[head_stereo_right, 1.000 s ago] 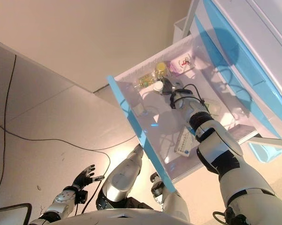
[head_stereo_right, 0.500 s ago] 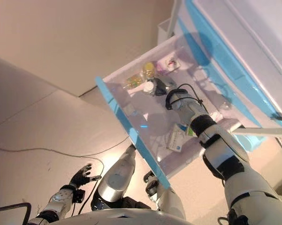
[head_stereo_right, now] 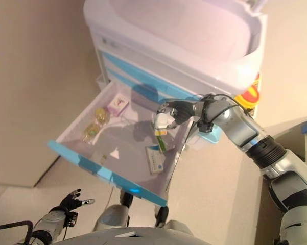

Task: Open the drawer and pick up the medicine

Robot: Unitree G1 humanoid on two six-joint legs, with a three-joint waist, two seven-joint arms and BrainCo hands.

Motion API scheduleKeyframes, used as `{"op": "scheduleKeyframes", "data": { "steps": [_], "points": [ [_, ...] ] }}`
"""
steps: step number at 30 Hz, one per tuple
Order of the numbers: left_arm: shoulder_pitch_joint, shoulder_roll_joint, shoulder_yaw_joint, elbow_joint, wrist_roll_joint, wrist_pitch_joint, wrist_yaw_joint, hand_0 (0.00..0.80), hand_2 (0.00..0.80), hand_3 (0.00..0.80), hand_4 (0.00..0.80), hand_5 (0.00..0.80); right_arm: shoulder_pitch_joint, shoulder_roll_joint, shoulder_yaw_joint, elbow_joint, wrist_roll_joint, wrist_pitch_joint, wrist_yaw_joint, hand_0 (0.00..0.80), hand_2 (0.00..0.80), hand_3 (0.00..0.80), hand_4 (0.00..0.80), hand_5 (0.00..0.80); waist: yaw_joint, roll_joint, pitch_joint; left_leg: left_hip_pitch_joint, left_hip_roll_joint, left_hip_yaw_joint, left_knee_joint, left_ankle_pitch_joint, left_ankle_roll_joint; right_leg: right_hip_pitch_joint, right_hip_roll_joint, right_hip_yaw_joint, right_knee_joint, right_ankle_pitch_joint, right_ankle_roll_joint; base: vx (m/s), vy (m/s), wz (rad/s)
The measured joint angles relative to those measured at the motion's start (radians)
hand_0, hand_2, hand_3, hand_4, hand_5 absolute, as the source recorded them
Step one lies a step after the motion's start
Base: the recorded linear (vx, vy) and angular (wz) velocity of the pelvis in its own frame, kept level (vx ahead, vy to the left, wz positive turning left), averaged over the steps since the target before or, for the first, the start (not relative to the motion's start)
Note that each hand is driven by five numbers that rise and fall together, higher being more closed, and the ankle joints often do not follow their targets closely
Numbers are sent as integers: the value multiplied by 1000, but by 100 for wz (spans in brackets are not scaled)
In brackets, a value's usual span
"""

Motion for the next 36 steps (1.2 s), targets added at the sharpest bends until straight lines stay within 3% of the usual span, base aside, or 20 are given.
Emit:
{"op": "scheduleKeyframes", "data": {
  "steps": [3,7,14,20,27,36],
  "points": [
    [21,-43,-2,0,20,2,-2,0,0,0,0,0,-2,-55,-78,-7,53,14,-15,800,800,800,800,800,-13,26,-44,29,0,8,-28,11,10,19,1,6,-15,0,0,37,7,-5],
    [53,-67,-12,20,40,1,-15,0,0,0,0,0,-13,-114,-203,4,129,50,-70,800,800,800,800,800,-38,33,-52,52,0,8,-43,15,10,48,3,5,-32,0,0,45,4,1],
    [80,-74,-19,67,72,0,-22,0,0,0,0,0,-168,-172,-223,214,232,122,-181,800,800,800,800,800,-45,34,-52,72,-2,-1,-50,15,8,81,4,-7,-51,0,0,29,18,7],
    [88,-72,-20,89,72,23,-22,0,0,0,0,0,-341,-203,-203,428,295,205,-243,800,800,800,800,800,-25,37,-53,72,-3,-22,-51,17,4,88,6,-22,-55,0,0,28,31,7],
    [86,-71,-44,87,71,32,-23,0,0,0,0,0,-493,-213,-21,678,299,235,-247,800,800,800,800,800,20,53,-52,66,-9,-63,-51,28,2,103,5,-67,-55,-5,3,44,41,20],
    [101,-70,-68,82,63,40,-31,0,0,0,0,0,-535,-142,19,870,223,259,-262,800,800,800,800,800,102,65,-47,60,-23,-115,-51,41,7,118,-2,-117,-55,-10,11,66,38,17]
  ]
}}
